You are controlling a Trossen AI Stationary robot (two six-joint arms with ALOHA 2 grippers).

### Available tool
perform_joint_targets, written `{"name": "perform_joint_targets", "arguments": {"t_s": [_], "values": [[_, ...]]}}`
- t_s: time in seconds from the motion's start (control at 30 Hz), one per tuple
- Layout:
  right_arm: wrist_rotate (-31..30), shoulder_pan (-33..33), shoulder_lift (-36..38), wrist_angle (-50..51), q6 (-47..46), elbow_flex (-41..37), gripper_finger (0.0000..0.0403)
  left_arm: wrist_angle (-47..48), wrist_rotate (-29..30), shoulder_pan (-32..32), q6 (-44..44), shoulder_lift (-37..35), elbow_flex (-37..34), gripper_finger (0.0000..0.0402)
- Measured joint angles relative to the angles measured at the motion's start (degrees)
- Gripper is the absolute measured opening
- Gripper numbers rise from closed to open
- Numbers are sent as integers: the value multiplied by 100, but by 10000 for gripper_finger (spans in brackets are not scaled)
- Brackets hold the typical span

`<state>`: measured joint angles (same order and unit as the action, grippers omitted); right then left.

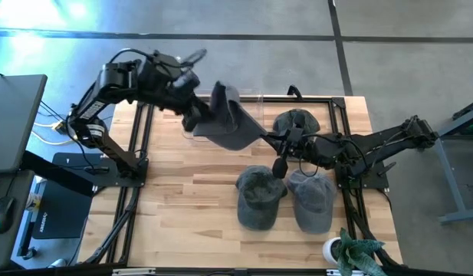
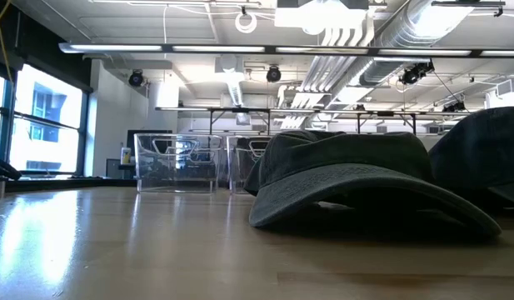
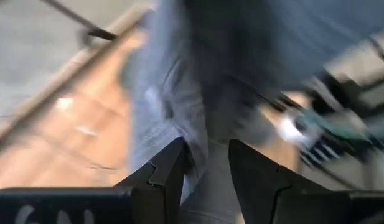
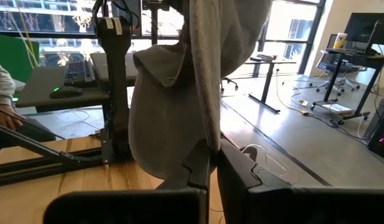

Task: Pick & Place hat
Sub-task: Put the left gray cap into the left transparent bin

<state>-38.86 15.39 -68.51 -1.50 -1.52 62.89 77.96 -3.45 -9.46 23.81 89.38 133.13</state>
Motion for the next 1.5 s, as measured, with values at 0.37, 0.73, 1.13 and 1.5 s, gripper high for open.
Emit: {"name": "perform_joint_targets", "arguments": {"t_s": [0.37, 0.73, 1.13, 1.5], "values": [[-120, -3, 0, 6, 20, -1, 9, 122, 715, 508, -7, 434, -16, 121], [-115, -5, 0, 1, 4, -2, 9, 26, 4317, 497, -5, 406, -2, 121], [-87, -3, 0, 4, 2, -2, 7, -278, 2160, 492, 450, -151, 52, 121], [-14, -5, 1, 7, -103, -2, 6, -458, 316, 503, 115, -502, 49, 121]]}}
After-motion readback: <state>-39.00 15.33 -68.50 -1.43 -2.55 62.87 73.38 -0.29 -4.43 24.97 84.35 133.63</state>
